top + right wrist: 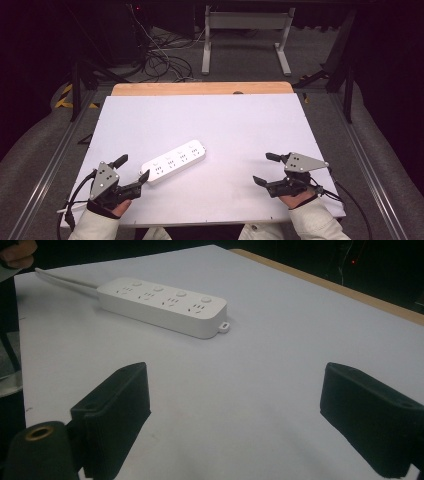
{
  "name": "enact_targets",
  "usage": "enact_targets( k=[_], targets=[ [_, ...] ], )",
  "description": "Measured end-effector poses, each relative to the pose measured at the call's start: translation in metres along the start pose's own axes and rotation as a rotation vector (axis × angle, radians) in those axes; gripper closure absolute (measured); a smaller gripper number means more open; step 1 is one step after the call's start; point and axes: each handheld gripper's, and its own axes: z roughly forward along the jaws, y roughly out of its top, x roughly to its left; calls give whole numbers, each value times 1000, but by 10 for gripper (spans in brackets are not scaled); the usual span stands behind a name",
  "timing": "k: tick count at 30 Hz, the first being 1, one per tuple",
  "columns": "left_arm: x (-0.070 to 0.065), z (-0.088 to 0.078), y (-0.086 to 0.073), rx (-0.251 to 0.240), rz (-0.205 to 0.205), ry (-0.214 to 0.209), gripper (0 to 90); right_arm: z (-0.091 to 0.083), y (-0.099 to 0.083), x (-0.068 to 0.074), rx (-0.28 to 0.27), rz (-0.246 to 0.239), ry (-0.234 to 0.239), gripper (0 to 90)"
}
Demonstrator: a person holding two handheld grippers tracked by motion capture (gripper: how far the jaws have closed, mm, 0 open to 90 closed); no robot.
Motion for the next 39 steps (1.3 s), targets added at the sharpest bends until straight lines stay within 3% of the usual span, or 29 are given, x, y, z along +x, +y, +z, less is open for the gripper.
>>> enact_targets(
  k=[17, 23, 28, 34, 39],
  targets=[
    [1, -4, 3, 8, 17, 11, 186, 1, -1, -1, -4, 0, 6, 126],
    [1, -4, 7, 34, 18, -7, 195, 2, -1, -1, 2, 1, 7, 126],
    [-2, -5, 16, 56, 55, -13, 259, 4, -1, 0, 10, -1, 13, 126],
    [1, -1, 28, 88, 45, 14, 381, 4, -1, 0, 12, -3, 14, 127],
    [6, 2, 37, 99, 21, -8, 452, 5, -2, 0, 15, -2, 17, 127]
  ],
)
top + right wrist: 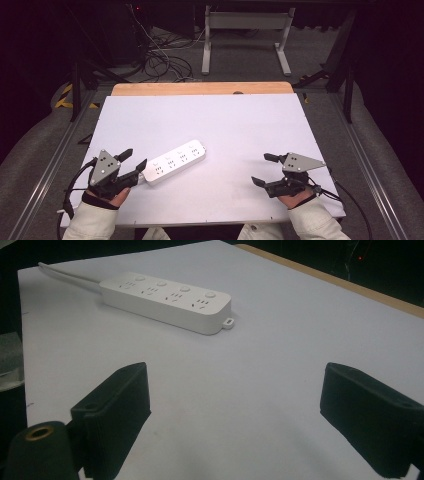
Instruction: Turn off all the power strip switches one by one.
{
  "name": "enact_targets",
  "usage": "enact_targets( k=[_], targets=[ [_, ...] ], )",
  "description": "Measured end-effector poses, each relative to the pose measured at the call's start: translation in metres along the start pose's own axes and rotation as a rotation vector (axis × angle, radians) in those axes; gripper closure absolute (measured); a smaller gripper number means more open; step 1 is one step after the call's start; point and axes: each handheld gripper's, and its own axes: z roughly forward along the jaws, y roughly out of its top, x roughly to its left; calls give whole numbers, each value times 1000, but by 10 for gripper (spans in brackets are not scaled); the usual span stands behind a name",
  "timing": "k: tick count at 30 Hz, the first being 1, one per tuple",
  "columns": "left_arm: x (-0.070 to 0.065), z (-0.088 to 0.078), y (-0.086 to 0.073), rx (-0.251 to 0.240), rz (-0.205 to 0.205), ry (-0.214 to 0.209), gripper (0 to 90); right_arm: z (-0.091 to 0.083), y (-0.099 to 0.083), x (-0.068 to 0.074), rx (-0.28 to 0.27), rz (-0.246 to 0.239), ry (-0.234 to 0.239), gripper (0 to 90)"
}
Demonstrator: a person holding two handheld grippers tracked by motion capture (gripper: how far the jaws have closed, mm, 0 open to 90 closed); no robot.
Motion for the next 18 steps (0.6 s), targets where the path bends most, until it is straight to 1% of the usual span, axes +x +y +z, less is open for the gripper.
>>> enact_targets(
  k=[5, 7, 10, 12, 14, 16, 18],
  targets=[
    [1, 4, 7, 29, 26, -3, 474, 1, 0, 0, 4, -3, 2, 127],
    [1, 6, 11, 24, 14, -20, 485, 1, 0, 0, 6, -4, 3, 128],
    [3, 8, 14, 31, 14, -28, 493, 1, 0, 0, 6, -5, 4, 128],
    [5, 11, 18, 34, 7, -41, 495, 1, -1, 1, 7, -6, 4, 128],
    [6, 15, 20, 36, 3, -44, 506, 2, -1, 1, 7, -5, 6, 128],
    [6, 19, 22, 45, 3, -49, 515, 2, -1, 1, 6, -7, 8, 128],
    [4, 23, 24, 63, 3, -57, 525, 0, 0, 2, -6, -16, 12, 131]
  ],
)
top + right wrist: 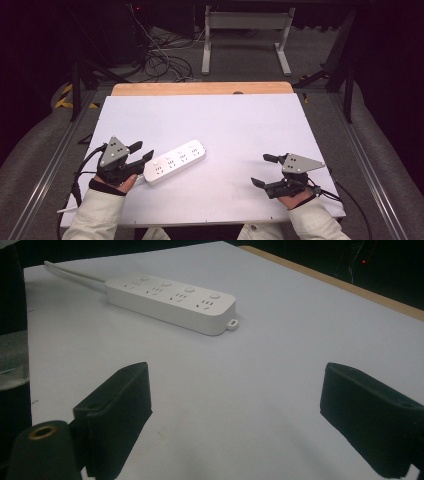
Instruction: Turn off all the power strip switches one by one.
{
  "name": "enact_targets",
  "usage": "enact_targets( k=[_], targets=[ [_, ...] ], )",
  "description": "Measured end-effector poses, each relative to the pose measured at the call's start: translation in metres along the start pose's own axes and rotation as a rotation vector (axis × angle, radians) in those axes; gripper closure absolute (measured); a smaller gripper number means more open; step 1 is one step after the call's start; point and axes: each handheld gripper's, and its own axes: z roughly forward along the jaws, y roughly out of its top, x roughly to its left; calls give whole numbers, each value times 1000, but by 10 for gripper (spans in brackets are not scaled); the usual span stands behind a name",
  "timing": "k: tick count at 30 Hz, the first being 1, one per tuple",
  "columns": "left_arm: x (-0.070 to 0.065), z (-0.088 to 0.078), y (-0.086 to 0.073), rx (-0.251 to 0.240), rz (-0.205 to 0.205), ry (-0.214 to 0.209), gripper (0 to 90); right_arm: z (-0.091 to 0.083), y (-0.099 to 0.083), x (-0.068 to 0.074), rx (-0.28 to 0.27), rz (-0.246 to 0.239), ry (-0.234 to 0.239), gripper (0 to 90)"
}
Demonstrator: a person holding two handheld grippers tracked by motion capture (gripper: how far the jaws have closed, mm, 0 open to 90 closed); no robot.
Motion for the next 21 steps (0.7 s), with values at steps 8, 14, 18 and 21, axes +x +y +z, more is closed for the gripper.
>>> enact_targets(
  k=[8, 14, 18, 21],
  targets=[
    [-1, 3, 4, 34, 22, 8, 652, 2, -1, 0, 11, 3, 6, 131],
    [5, 10, 5, 74, 8, -68, 897, 2, -1, 0, 7, 4, 3, 132],
    [13, 18, 7, 105, -25, -110, 899, 2, -1, 0, 8, 2, 3, 133],
    [18, 25, 7, 129, -49, -121, 899, 2, -1, 0, 11, 2, 6, 134]
  ],
)
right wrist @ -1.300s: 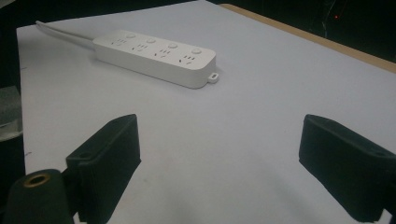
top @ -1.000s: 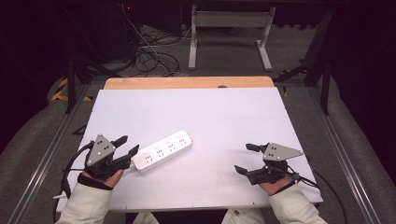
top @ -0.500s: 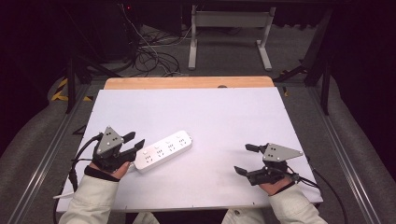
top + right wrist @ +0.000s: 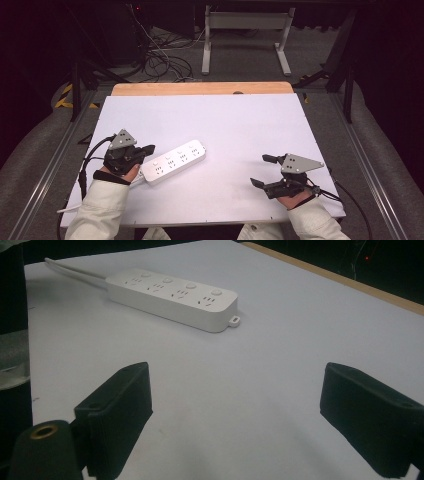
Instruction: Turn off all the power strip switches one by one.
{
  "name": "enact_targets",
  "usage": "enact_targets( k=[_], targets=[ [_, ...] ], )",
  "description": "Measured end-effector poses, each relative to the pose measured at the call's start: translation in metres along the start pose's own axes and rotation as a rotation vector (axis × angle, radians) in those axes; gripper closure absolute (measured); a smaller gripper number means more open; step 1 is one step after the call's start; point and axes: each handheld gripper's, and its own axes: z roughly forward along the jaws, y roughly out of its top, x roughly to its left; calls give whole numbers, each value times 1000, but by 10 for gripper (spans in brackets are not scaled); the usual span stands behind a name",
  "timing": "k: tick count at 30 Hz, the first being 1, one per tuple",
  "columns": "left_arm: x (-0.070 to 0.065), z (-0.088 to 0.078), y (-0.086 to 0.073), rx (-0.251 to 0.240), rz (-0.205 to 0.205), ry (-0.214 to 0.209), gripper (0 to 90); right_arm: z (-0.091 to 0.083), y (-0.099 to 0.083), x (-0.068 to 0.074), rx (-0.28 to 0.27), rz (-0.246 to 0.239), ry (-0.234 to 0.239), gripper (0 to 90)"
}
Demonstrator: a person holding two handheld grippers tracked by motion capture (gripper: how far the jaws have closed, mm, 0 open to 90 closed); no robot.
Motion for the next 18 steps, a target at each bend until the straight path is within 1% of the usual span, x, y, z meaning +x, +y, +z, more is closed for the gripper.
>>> enact_targets(
  k=[1, 2, 3, 4, 5, 6, 7, 8, 9, 10, 11, 13, 14, 15, 16, 18],
  targets=[
    [2, 3, 0, 12, -17, -18, 899, 0, 0, 0, 0, 0, 0, 134],
    [6, 8, 0, 36, -38, -27, 899, 0, 0, 0, 1, -1, 1, 135],
    [7, 10, 0, 44, -53, -37, 899, 0, 0, 0, 1, -1, 2, 135],
    [9, 11, 0, 57, -59, -40, 899, 0, 0, 0, 1, -2, 2, 135],
    [9, 11, 0, 57, -59, -40, 899, 0, 0, 0, 1, -2, 2, 135],
    [12, 15, 0, 71, -80, -51, 899, 0, 0, 0, 2, -2, 2, 135],
    [13, 16, 0, 81, -80, -48, 899, 0, 0, 0, 3, -2, 3, 135],
    [13, 17, 0, 90, -97, -57, 899, 0, 0, 0, 3, -1, 3, 135],
    [13, 17, 0, 90, -97, -57, 899, 0, 0, 0, 3, -1, 3, 135],
    [14, 18, 0, 101, -92, -58, 899, 0, 0, 0, 4, -1, 4, 135],
    [14, 21, -1, 121, -96, -54, 900, 0, 0, 0, 5, -1, 4, 135],
    [15, 24, -1, 145, -91, -49, 900, 1, 0, 0, 7, -1, 3, 135],
    [16, 26, -2, 152, -79, -52, 900, 1, 0, 0, 8, -1, 3, 135],
    [16, 26, -2, 152, -79, -52, 899, 1, 0, 0, 8, -1, 3, 135],
    [16, 27, -2, 163, -70, -51, 900, 1, 0, 0, 8, -2, 5, 135],
    [17, 30, -3, 186, -66, -48, 900, 1, 0, 0, 9, -3, 5, 135]
  ],
)
